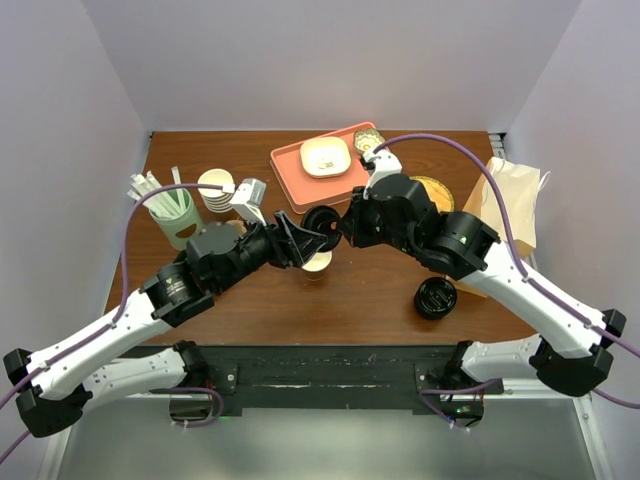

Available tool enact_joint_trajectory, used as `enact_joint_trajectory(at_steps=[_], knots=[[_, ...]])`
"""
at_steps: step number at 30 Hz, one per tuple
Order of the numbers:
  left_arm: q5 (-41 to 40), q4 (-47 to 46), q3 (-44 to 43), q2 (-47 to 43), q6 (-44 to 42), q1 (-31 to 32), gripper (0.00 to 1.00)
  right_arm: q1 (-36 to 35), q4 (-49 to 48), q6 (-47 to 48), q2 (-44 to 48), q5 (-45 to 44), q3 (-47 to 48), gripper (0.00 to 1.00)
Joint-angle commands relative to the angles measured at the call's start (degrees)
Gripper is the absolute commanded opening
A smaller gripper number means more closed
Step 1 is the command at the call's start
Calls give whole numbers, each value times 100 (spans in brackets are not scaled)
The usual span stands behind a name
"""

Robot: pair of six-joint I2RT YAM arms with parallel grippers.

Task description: Pack the takeout coffee

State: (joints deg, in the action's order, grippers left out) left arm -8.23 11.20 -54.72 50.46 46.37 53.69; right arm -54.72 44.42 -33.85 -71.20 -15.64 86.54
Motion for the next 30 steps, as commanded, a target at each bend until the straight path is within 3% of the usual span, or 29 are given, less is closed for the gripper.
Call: enact_joint_trajectory(at_steps=[1,6,12,18,30], knots=[[-695,801,-487,122,-978,10,72,-4,461,-78,-341,-255,293,0],[-1225,1445,-470,87,-1472,-305,75,5,1059,-114,-1044,-379,574,0],[-452,1789,4,-1,-1465,-1430,71,58,1244,-8,-2081,-264,934,0],[365,2035,338,175,-1052,-2028,66,251,1174,159,-2829,-71,1163,0],[1165,1869,612,500,-884,-2477,63,506,1508,493,-3725,52,1743,0]])
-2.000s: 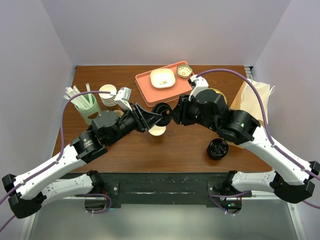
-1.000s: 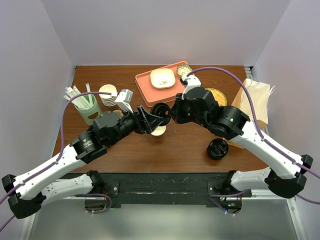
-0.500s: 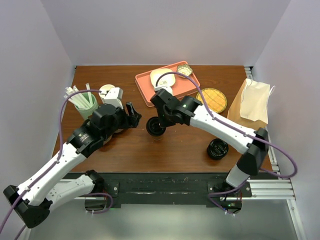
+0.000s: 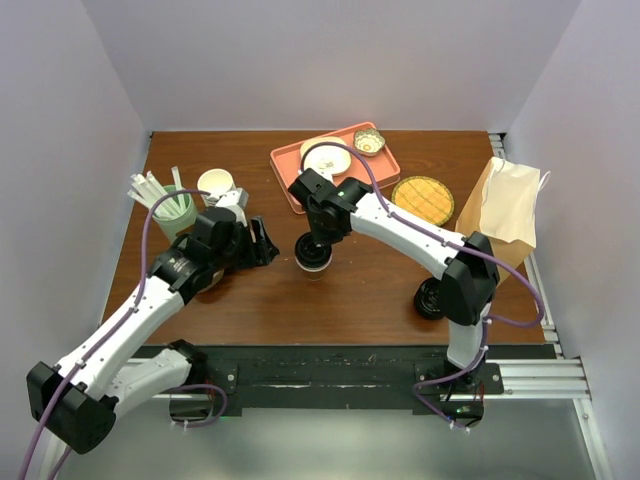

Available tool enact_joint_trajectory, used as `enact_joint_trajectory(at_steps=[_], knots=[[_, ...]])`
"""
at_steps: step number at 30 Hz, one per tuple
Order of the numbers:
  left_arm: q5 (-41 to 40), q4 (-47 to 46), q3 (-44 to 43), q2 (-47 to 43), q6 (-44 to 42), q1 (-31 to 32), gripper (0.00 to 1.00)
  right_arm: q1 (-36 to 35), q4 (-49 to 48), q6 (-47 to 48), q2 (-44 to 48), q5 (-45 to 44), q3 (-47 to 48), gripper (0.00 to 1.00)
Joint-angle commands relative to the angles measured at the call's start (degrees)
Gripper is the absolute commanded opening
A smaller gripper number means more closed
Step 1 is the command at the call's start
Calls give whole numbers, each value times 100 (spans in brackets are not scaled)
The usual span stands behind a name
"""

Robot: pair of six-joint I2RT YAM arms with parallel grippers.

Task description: Pack the takeout coffee

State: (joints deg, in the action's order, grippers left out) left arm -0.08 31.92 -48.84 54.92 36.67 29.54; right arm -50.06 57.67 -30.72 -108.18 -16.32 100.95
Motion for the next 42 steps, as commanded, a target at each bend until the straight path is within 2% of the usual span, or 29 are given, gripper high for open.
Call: enact_joint_trajectory(at_steps=[1,14,23,26,30,33,38,42], knots=[[342,-213,32,63,86,-62,63,49,201,198,-106,155,329,0],[306,-476,243,239,139,-71,57,76,218,268,-300,164,206,0],[623,-1398,516,520,104,-71,55,76,95,181,-283,181,48,0],[667,-1487,472,713,60,-71,54,76,69,119,-204,269,83,9],[649,-1496,393,906,-72,-62,53,76,104,14,-37,401,249,32],[571,-1549,366,968,-142,-62,53,102,166,-100,156,506,277,42],[561,-1689,331,1161,-195,-71,53,277,-115,-127,508,805,-39,51],[623,-1760,279,1407,-247,-71,53,611,-764,-75,807,1560,-810,56]])
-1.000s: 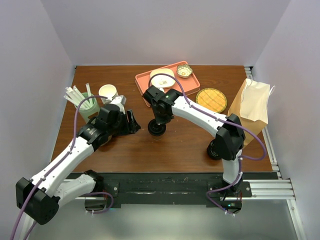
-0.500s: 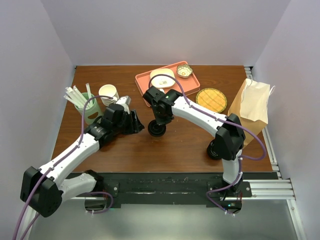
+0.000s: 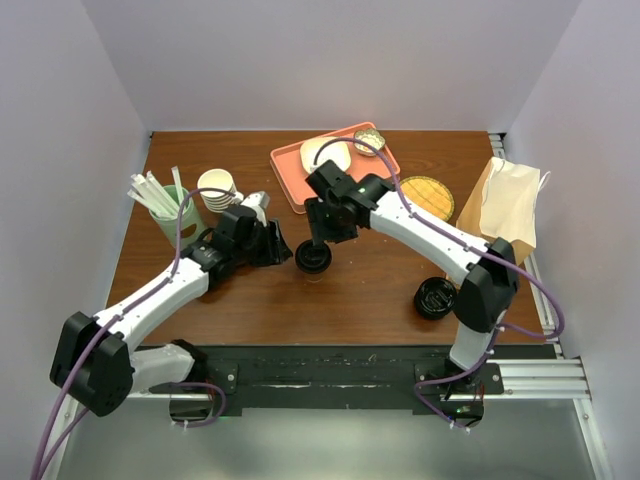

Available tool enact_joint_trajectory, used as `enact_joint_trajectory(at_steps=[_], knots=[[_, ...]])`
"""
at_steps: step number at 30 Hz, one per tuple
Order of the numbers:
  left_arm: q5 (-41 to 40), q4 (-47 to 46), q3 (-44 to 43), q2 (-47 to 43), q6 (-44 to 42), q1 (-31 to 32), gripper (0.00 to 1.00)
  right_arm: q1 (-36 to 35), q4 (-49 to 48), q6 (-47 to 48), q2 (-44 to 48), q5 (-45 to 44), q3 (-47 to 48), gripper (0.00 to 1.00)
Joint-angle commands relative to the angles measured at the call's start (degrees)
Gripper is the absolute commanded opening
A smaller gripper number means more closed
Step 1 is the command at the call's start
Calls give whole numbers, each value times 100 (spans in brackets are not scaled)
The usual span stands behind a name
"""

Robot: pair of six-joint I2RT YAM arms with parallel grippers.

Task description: Pack the takeout coffee

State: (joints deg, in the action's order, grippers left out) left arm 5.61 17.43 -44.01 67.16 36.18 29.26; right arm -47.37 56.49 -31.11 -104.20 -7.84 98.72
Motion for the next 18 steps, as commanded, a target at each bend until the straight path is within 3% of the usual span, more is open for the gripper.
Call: enact_joint_trajectory(at_steps=[1,8,18], knots=[[72,-310,-239,227,-217,-43,53,404,-996,-9,479,992,-730,57],[239,-381,-240,404,-287,-43,52,651,-1755,570,585,1987,-1249,59],[274,-477,-143,562,-296,-34,50,800,-2037,888,296,2400,-1496,62]])
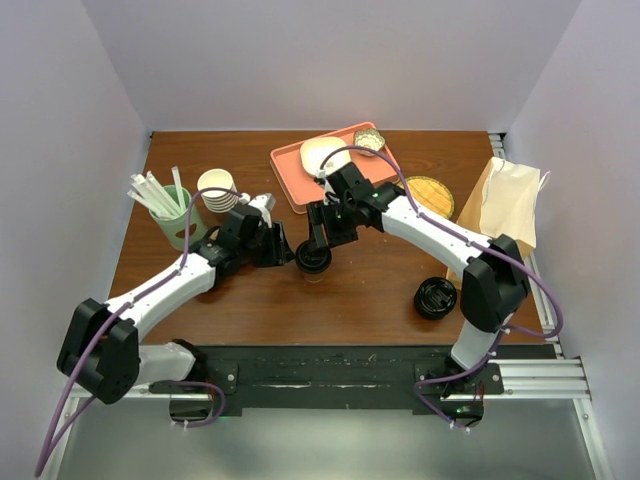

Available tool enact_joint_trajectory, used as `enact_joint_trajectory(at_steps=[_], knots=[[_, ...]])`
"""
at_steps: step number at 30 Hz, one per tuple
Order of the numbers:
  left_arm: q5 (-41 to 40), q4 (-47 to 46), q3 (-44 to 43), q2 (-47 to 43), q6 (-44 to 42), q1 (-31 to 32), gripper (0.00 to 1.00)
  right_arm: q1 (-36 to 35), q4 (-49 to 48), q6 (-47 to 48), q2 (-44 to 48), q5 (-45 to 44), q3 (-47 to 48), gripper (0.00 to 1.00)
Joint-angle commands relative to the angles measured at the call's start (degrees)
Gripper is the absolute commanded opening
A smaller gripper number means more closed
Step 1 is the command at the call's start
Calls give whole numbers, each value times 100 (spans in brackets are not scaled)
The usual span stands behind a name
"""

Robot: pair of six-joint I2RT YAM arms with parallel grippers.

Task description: Pack the takeout coffee

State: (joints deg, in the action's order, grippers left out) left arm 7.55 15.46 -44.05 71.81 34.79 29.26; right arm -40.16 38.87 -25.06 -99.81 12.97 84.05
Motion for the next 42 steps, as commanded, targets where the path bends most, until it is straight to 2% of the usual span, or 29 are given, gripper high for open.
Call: enact_joint_trajectory(at_steps=[1,11,19,24,32,35,38,42], knots=[[80,-298,-147,122,-174,-34,50,87,-275,317,-214,329,-38,62],[-70,-307,37,360,-183,-34,47,132,-468,467,-311,364,-688,52],[-96,-237,-51,351,-191,-34,47,175,-486,519,-337,320,-706,50],[-78,130,-445,360,-296,-34,47,167,-600,546,-329,346,-899,41],[-307,871,-1176,544,-657,-34,51,202,-767,625,-302,337,-1417,40],[-36,722,-1167,518,-675,-34,52,202,-785,643,-293,372,-1444,40],[571,335,-1062,413,-754,-34,54,202,-741,678,-285,416,-1400,40],[765,-16,-833,369,-745,-34,54,193,-714,713,-293,434,-1374,40]])
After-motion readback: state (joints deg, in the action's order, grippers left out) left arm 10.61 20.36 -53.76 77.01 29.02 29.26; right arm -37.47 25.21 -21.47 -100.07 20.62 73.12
